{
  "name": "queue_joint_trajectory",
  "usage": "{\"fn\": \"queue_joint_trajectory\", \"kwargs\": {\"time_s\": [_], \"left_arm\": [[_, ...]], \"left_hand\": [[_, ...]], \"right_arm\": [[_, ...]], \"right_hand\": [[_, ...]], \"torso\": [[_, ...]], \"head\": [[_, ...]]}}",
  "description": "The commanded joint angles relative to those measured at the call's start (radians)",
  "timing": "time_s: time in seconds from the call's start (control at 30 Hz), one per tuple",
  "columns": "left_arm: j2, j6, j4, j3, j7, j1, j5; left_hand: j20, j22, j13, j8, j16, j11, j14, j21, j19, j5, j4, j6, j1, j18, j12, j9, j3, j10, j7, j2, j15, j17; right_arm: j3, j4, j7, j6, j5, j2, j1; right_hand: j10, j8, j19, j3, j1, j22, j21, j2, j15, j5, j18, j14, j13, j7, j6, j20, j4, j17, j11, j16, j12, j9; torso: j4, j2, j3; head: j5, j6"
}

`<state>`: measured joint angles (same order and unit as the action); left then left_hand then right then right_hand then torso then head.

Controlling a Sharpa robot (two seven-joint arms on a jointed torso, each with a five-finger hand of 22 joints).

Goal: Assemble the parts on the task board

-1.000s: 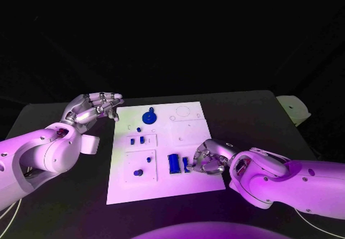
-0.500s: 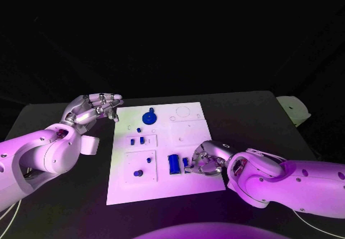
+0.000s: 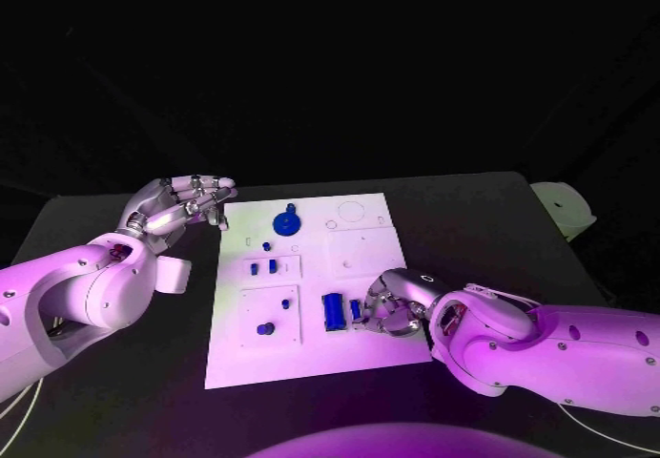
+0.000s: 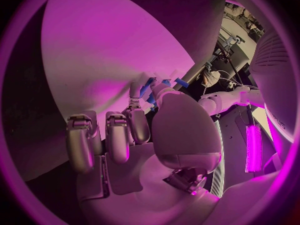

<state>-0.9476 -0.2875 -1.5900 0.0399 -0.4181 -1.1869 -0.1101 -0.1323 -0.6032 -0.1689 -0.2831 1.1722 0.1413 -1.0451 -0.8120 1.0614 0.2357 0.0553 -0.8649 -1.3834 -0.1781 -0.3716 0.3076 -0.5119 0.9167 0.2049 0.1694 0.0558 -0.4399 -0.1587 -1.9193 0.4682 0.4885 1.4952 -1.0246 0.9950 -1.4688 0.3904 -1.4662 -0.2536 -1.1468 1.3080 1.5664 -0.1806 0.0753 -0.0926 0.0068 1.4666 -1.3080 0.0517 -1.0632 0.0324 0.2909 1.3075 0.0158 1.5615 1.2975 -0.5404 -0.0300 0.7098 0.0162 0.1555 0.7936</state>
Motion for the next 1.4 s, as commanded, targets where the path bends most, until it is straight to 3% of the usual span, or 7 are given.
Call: {"fn": "queue_joint_trajectory", "kwargs": {"time_s": [0.03, 0.43, 0.67, 1.0, 1.33, 1.37, 1.4], "left_arm": [[0.001, 0.013, -0.001, -0.001, -0.009, 0.000, 0.003], [0.011, 0.016, 0.022, 0.006, -0.015, 0.004, 0.018], [0.046, -0.001, 0.077, 0.009, -0.043, 0.017, 0.035], [0.126, -0.021, 0.212, 0.009, -0.126, 0.035, 0.100], [0.231, -0.057, 0.349, 0.000, -0.163, 0.047, 0.135], [0.222, -0.034, 0.339, 0.002, -0.116, 0.047, 0.103], [0.222, -0.035, 0.339, 0.001, -0.116, 0.048, 0.103]], "left_hand": [[-0.007, 0.001, -0.001, -0.003, 0.006, -0.001, 0.006, 0.005, 0.001, 0.006, 0.002, 0.007, 0.002, -0.006, -0.003, -0.001, -0.005, -0.007, -0.001, -0.006, 0.002, 0.001], [-0.010, 0.003, -0.001, -0.005, 0.009, -0.001, 0.006, 0.008, 0.000, 0.004, 0.012, 0.013, 0.016, -0.006, -0.011, -0.003, 0.000, -0.009, 0.000, -0.003, 0.003, 0.003], [-0.015, 0.043, -0.001, -0.017, -0.056, -0.006, 0.070, 0.077, -0.047, -0.002, 0.045, 0.024, 0.047, -0.005, -0.039, -0.007, 0.031, 0.005, -0.010, 0.016, 0.004, 0.039], [-0.128, 0.351, 0.104, -0.027, -0.617, 0.028, 0.247, 0.550, -0.241, -0.008, 0.096, 0.048, 0.016, 0.003, 0.125, -0.027, 0.031, 0.054, -0.003, 0.029, 0.083, 0.254], [-0.158, 0.490, 0.106, 0.039, -0.854, 0.065, 0.297, 0.726, -0.245, -0.006, 0.096, 0.077, -0.003, 0.009, 0.277, -0.074, 0.082, 0.011, -0.026, 0.012, 0.130, 0.320], [0.132, 0.603, 0.169, 0.283, -1.172, -0.141, 1.045, 0.812, -1.061, -0.236, -0.055, 0.865, 0.416, 0.178, 0.372, -0.308, 0.512, -0.917, -0.205, -0.169, -0.056, 0.440], [0.132, 0.603, 0.169, 0.283, -1.172, -0.141, 1.045, 0.812, -1.061, -0.236, -0.055, 0.865, 0.422, 0.178, 0.372, -0.308, 0.512, -0.917, -0.205, -0.169, -0.056, 0.440]], "right_arm": [[-0.002, -0.001, 0.009, 0.024, 0.028, -0.007, -0.004], [0.007, 0.004, -0.437, 0.145, -0.397, -0.064, 0.052], [0.008, 0.161, -0.676, 0.087, -0.797, -0.020, 0.125], [0.027, 0.492, -0.842, -0.008, -1.213, 0.158, 0.180], [0.035, 0.708, -0.892, -0.077, -1.295, 0.296, 0.187], [0.035, 0.696, -0.833, -0.011, -1.231, 0.288, 0.187], [0.035, 0.695, -0.834, -0.010, -1.232, 0.288, 0.187]], "right_hand": [[-0.021, -0.002, -0.105, 0.008, -0.004, 0.263, 0.004, 0.008, 0.004, 0.002, -0.007, 0.102, -0.154, 0.005, 0.003, -0.004, 0.002, 0.253, 0.001, 0.003, 0.007, -0.002], [0.057, -0.043, -0.073, 0.050, -0.071, 0.234, -0.093, 0.025, -0.019, -0.050, 0.014, 0.080, -0.081, 0.038, 0.080, 0.015, -0.002, 0.174, -0.027, -0.050, -0.172, 0.020], [0.430, -0.067, 0.300, 0.054, -0.243, -0.159, -1.094, 0.050, -0.075, -0.049, 0.172, -0.201, 0.264, 0.098, 0.203, 0.069, -0.005, -0.335, -0.087, -0.549, -0.784, 0.030], [0.441, -0.125, 0.439, -0.068, -0.326, -0.641, -1.499, 0.044, -0.170, -0.021, 0.176, -0.464, 0.893, 0.134, 0.226, 0.174, -0.011, -0.752, -0.154, -1.212, -1.133, 0.129], [0.411, -0.195, 0.442, -0.076, -0.313, -0.901, -1.503, 0.047, -0.190, -0.018, 0.177, -0.438, 1.150, 0.142, 0.197, 0.189, -0.017, -0.907, -0.169, -1.384, -1.225, 0.187], [0.733, -0.390, 0.751, 0.254, 0.121, -1.308, -1.566, 0.181, -0.075, 0.093, -0.007, -0.750, 1.308, -0.052, 1.063, -0.032, -0.291, -1.308, -0.016, -1.562, -1.298, 0.540], [0.734, -0.390, 0.755, 0.254, 0.127, -1.308, -1.566, 0.181, -0.075, 0.093, -0.007, -0.753, 1.308, -0.052, 1.063, -0.032, -0.291, -1.308, -0.016, -1.562, -1.298, 0.540]], "torso": [[0.0005, -0.002, -0.0013], [0.0005, -0.012, 0.0033], [0.0000, -0.040, 0.0146], [-0.0045, -0.075, 0.0222], [-0.0170, -0.091, 0.0129], [-0.0141, -0.085, 0.0178], [-0.0139, -0.086, 0.0177]], "head": [[-0.002, -0.003], [-0.003, -0.035], [-0.009, -0.080], [-0.031, -0.156], [-0.063, -0.200], [-0.053, -0.189], [-0.054, -0.189]]}}
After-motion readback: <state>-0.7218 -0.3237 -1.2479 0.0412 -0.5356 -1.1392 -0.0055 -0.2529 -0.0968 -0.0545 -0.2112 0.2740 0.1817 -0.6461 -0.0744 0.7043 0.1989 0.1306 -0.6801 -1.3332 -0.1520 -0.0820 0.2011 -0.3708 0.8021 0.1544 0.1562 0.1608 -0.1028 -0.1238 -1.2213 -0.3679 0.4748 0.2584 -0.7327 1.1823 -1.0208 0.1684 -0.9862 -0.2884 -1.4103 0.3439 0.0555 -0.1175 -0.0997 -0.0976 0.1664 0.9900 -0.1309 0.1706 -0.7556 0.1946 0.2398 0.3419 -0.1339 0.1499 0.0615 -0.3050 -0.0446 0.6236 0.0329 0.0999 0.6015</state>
